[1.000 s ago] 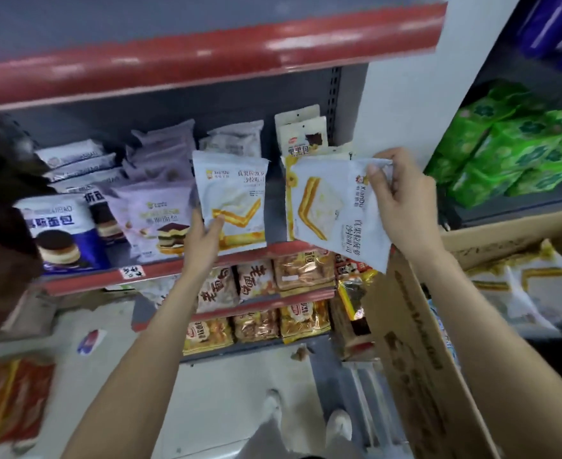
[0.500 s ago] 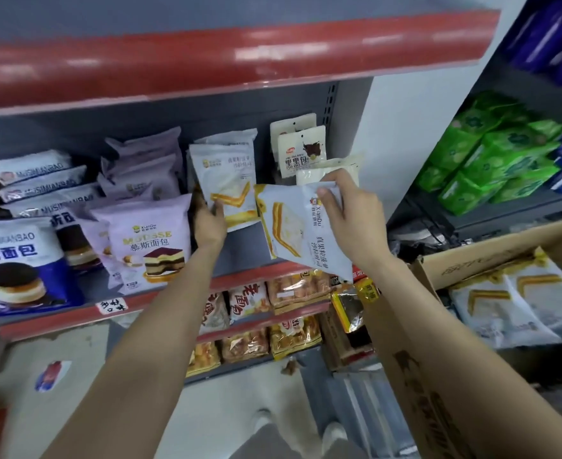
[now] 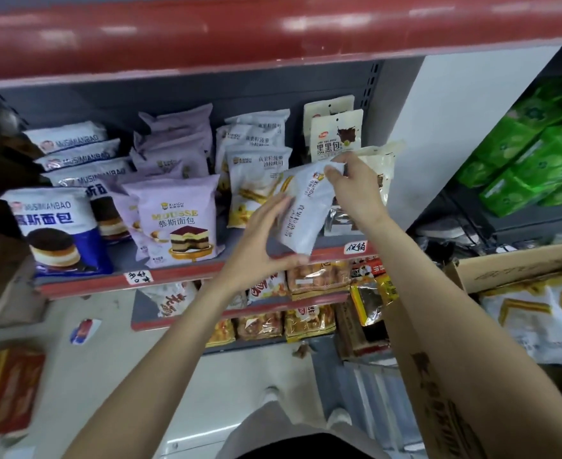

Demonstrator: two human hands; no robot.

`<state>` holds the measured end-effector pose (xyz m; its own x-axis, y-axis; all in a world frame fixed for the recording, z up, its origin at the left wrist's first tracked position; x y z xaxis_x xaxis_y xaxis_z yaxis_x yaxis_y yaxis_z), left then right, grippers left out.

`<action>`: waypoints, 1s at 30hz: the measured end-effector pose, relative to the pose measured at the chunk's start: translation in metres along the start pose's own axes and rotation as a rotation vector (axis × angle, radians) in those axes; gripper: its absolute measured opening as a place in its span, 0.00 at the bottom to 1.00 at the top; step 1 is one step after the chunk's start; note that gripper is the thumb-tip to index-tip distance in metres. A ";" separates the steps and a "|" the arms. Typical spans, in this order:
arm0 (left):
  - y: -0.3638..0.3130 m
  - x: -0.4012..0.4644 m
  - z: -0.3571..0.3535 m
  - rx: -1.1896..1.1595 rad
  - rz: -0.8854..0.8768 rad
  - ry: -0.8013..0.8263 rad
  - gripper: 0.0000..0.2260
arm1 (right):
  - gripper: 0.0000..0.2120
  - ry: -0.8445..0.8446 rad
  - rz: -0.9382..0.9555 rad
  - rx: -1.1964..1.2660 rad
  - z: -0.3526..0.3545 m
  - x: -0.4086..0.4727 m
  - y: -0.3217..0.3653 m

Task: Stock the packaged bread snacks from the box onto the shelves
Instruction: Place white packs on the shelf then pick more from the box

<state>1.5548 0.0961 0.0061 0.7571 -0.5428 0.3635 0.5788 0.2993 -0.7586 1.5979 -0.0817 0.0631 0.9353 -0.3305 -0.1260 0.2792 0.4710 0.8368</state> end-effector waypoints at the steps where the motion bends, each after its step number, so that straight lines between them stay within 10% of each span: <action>1: 0.000 -0.005 -0.002 0.077 -0.034 0.049 0.45 | 0.05 0.082 -0.102 0.142 -0.007 0.001 -0.003; 7: 0.028 -0.004 0.034 0.107 0.196 -0.439 0.22 | 0.12 0.420 -0.358 0.600 -0.040 -0.005 -0.002; 15: 0.049 0.008 0.060 0.052 0.303 -0.477 0.18 | 0.15 0.469 -0.244 0.322 -0.067 -0.009 -0.017; 19: 0.034 0.000 0.066 0.022 0.327 -0.732 0.14 | 0.38 0.489 0.214 -0.213 -0.093 -0.034 -0.012; 22: 0.024 0.006 0.046 -0.145 0.317 -0.595 0.12 | 0.40 0.326 0.242 -0.234 -0.113 -0.043 -0.017; 30: 0.064 0.001 0.020 0.336 0.333 -0.035 0.23 | 0.23 0.073 -0.135 0.015 -0.115 0.012 -0.061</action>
<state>1.5988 0.1301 -0.0315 0.9244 -0.3494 0.1530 0.3648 0.6928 -0.6221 1.6167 -0.0206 -0.0505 0.9029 -0.3293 -0.2762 0.4010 0.4140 0.8172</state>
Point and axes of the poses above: each hand's wrist, its own x-axis towards the middle knuckle, its own z-axis out of the back of the hand, y = z × x, the point moved 5 cm from there along x, towards the middle knuckle, and after that the axes turned 11 degrees about -z, right-handed, at the moved point
